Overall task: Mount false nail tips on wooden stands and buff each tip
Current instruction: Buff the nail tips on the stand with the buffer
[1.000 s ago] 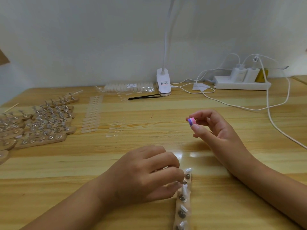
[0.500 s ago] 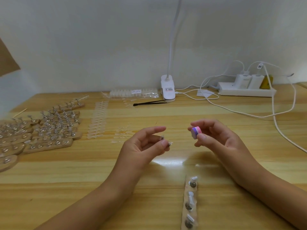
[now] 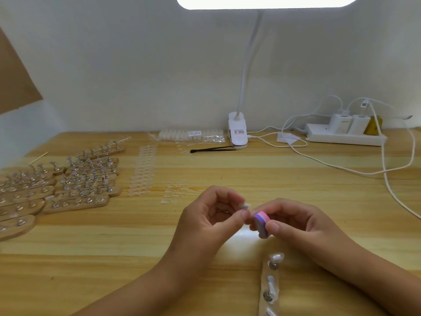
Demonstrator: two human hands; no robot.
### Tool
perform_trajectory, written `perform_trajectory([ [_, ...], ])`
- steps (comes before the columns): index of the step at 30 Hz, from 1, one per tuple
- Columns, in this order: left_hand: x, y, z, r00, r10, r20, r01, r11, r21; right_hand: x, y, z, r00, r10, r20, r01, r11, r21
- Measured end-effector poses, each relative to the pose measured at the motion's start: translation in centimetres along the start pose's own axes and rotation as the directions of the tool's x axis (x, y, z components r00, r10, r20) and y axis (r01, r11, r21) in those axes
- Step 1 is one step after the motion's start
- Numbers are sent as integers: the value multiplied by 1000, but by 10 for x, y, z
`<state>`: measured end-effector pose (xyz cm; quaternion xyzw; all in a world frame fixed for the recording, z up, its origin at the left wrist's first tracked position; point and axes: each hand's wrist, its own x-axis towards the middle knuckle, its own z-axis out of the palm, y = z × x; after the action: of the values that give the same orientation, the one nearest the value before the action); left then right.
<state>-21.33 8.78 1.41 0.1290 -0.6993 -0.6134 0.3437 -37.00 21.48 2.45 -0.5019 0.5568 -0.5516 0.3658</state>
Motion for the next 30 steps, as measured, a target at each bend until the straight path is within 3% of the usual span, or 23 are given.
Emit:
perform_trajectory([
  [9, 3, 5, 0, 996, -47, 81, 56, 991, -118, -1, 2, -2, 997, -72, 8, 72, 997, 7],
  [16, 7, 2, -3, 941, -269, 207, 323, 897, -301, -1, 6, -1, 984, -180, -1, 180, 984, -20],
  [19, 7, 1, -2, 916, -318, 246, 383, 875, -297, -2, 8, -1, 975, -223, -10, 222, 973, -55],
  [24, 8, 1, -2, 919, -310, 243, 377, 874, -307, -1, 13, 1, 944, -329, -30, 315, 924, -216],
  [30, 9, 0, -1, 909, -361, 210, 412, 856, -312, 0, 11, -3, 847, -508, -160, 394, 800, -453],
])
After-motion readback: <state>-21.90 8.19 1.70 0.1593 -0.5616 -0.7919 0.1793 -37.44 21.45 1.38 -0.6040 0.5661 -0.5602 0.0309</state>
